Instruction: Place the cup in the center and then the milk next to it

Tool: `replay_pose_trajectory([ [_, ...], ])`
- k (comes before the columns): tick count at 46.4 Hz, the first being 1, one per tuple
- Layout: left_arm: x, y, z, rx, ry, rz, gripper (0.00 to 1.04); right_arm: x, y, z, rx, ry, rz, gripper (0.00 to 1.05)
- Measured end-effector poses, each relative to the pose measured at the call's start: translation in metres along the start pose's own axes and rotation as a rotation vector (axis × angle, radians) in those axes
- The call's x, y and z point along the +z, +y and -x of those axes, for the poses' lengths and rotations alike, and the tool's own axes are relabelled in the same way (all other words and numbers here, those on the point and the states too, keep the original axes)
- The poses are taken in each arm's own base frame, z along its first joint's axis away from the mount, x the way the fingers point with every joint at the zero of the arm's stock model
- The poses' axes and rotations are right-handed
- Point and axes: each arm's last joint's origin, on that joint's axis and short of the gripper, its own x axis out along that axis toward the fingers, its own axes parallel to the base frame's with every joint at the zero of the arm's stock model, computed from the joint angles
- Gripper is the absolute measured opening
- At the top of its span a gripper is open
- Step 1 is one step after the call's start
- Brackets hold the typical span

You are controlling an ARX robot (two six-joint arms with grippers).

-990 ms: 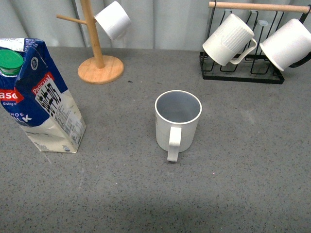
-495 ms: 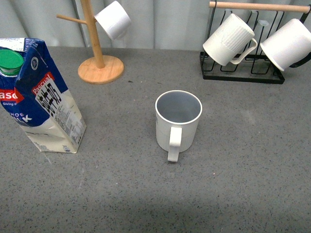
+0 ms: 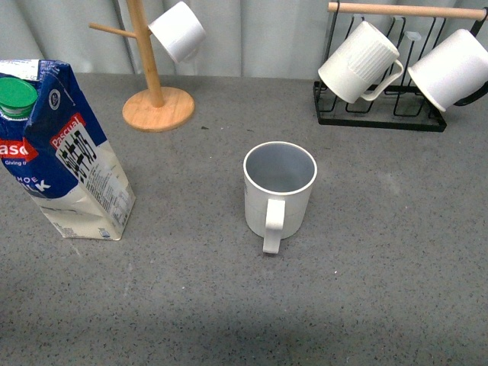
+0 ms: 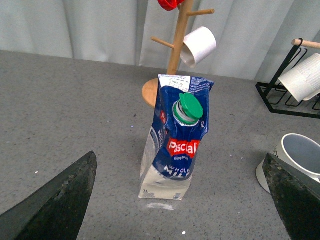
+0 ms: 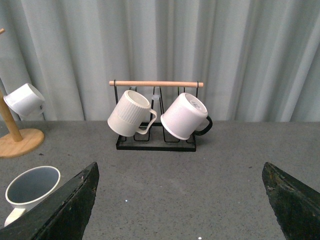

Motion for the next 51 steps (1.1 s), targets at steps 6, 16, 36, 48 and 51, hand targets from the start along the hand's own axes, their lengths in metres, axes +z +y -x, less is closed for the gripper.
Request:
replay_pose_trajectory([
  [6,0.0,0.0,-0.035,-0.074,0.055,0.016,0.98,0.0,0.0,0.0,0.001,0.0,0.0,0.95],
  [16,-0.014,-0.007,-0.063,-0.083,0.185,0.014,0.98,0.0,0.0,0.0,0.0,0.0,0.0,0.95],
  [36,-0.023,-0.02,-0.089,-0.072,0.221,-0.012,0.98,0.0,0.0,0.0,0.0,0.0,0.0,0.95],
  [48,-0.024,-0.012,-0.102,-0.044,0.226,-0.002,0.98,0.0,0.0,0.0,0.0,0.0,0.0,0.95],
  [51,-0.024,-0.011,-0.105,-0.037,0.214,-0.006,0.98,0.0,0.0,0.0,0.0,0.0,0.0,0.95],
])
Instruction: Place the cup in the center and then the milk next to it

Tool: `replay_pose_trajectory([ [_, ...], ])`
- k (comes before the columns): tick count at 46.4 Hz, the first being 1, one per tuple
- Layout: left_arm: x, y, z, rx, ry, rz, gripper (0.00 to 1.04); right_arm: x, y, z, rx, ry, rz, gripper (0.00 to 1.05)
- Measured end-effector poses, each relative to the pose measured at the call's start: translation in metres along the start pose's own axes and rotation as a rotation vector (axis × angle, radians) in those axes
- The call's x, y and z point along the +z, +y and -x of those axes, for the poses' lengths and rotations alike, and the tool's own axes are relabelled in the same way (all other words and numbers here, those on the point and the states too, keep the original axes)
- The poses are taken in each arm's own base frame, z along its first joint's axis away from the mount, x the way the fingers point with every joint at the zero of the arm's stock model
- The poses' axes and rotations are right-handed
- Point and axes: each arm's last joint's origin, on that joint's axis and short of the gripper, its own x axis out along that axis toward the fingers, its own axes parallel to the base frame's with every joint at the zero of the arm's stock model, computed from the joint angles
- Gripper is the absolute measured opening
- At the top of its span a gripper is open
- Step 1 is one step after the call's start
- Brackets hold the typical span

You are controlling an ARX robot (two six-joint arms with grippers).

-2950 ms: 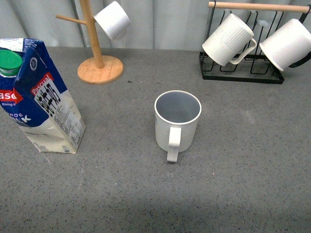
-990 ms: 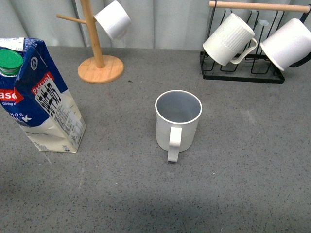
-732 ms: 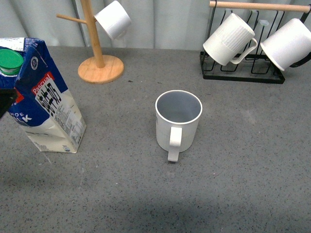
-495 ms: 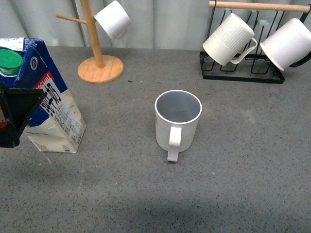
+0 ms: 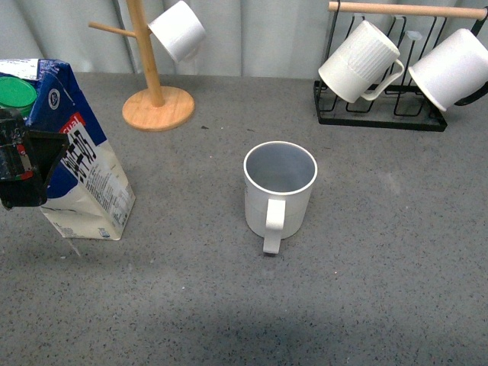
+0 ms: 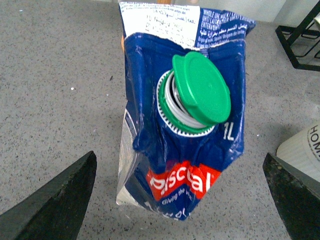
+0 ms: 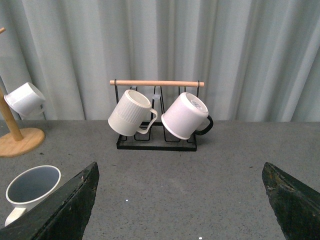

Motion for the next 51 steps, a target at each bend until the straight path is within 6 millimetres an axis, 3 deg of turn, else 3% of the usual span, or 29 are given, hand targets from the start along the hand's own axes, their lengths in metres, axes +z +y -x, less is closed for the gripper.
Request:
replay_pose_trajectory([
  [11,-0.001,0.004,-0.008,0.03,-0.011,0.0,0.98,0.0,0.0,0.0,0.0,0.0,0.0,0.95],
  [23,0.008,0.006,-0.008,0.037,-0.071,0.046,0.46,0.0,0.0,0.0,0.0,0.0,0.0,0.95],
  [37,0.013,-0.019,0.006,0.009,-0.126,0.071,0.05,0.0,0.0,0.0,0.0,0.0,0.0,0.95],
  [51,0.005,-0.06,0.004,-0.04,-0.172,0.06,0.04,0.0,0.0,0.0,0.0,0.0,0.0,0.95],
])
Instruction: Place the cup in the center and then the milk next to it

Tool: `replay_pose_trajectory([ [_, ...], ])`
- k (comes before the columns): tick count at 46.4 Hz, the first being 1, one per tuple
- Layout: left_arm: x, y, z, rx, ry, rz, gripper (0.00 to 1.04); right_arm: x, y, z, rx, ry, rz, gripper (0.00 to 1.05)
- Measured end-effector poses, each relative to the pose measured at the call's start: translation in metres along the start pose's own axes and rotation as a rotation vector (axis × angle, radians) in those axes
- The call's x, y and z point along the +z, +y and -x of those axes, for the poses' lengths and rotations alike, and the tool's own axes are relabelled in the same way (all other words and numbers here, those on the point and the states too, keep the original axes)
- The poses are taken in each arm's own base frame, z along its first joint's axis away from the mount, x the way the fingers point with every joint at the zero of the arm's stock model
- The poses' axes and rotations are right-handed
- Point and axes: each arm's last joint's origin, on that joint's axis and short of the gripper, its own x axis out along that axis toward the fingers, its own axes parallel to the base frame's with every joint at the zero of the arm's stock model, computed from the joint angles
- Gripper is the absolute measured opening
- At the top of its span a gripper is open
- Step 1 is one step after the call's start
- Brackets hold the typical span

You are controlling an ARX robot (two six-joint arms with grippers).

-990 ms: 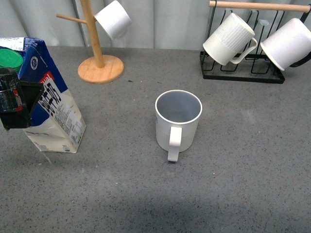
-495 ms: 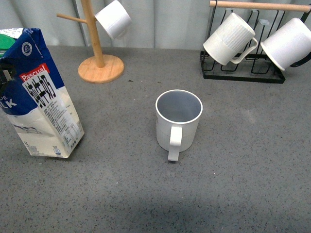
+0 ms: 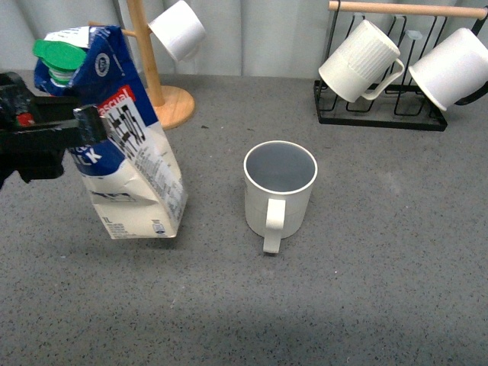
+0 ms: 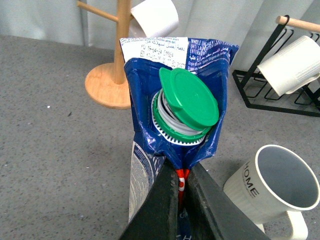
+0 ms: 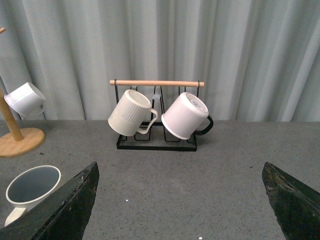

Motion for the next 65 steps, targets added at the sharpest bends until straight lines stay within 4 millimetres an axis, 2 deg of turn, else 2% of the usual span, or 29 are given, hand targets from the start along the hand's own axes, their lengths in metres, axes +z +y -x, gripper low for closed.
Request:
replay_pose_trajectory([
  [9,-0.008,-0.018,-0.006,-0.024,-0.014,-0.028,0.04,0.0,0.0,0.0,0.0,0.0,0.0,0.95],
  [24,-0.019,-0.034,-0.009,-0.018,-0.072,-0.042,0.04,0.0,0.0,0.0,0.0,0.0,0.0,0.95],
  [34,-0.034,-0.046,-0.009,-0.066,-0.061,-0.067,0.04,0.0,0.0,0.0,0.0,0.0,0.0,0.95],
  [44,-0.043,-0.054,-0.015,-0.103,-0.05,-0.075,0.04,0.0,0.0,0.0,0.0,0.0,0.0,0.95],
  [56,-0.046,-0.054,-0.021,-0.083,-0.047,-0.092,0.04,0.0,0.0,0.0,0.0,0.0,0.0,0.95],
  [59,-0.046,-0.054,-0.022,-0.079,-0.055,-0.097,0.11,0.0,0.0,0.0,0.0,0.0,0.0,0.95],
  [65,-0.045,-0.054,-0.022,-0.078,-0.063,-0.108,0.39,0.0,0.0,0.0,0.0,0.0,0.0,0.95],
])
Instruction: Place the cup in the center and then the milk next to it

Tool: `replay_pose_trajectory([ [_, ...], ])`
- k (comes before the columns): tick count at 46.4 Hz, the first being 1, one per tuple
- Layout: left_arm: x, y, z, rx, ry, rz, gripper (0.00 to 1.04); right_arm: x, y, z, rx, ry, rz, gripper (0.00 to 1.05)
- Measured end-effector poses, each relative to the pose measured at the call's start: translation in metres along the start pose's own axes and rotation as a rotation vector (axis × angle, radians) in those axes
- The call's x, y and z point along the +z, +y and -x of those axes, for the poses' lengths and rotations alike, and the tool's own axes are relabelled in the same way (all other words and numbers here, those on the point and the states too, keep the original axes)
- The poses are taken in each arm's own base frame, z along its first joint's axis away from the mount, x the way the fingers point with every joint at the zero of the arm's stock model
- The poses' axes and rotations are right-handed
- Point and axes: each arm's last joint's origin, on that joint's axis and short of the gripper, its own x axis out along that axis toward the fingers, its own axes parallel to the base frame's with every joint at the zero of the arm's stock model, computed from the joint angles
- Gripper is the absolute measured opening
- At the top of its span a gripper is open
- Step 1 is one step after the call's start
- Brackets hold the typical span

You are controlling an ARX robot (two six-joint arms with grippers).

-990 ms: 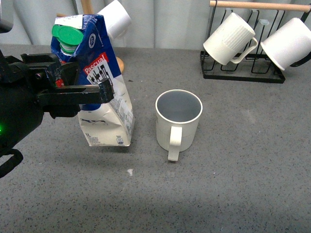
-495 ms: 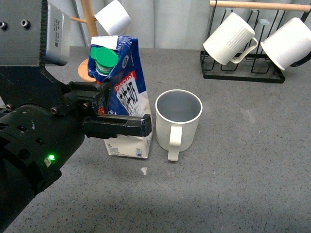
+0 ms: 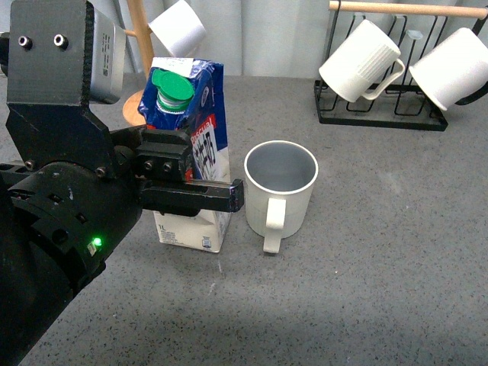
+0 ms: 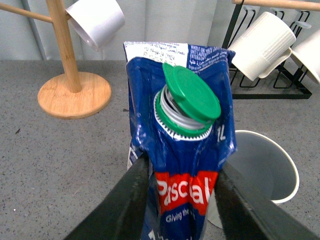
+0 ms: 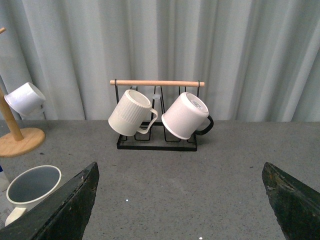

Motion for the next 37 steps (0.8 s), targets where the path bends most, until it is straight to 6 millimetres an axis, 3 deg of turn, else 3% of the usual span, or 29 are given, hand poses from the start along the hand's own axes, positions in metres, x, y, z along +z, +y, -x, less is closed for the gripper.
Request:
replay_pose_trajectory([
  [19,0.026,0.003,0.007,0.007,-0.068,0.032,0.98,0.0,0.0,0.0,0.0,0.0,0.0,0.95],
  [37,0.052,0.046,0.007,0.173,-0.042,0.033,0.97,0.0,0.0,0.0,0.0,0.0,0.0,0.95],
])
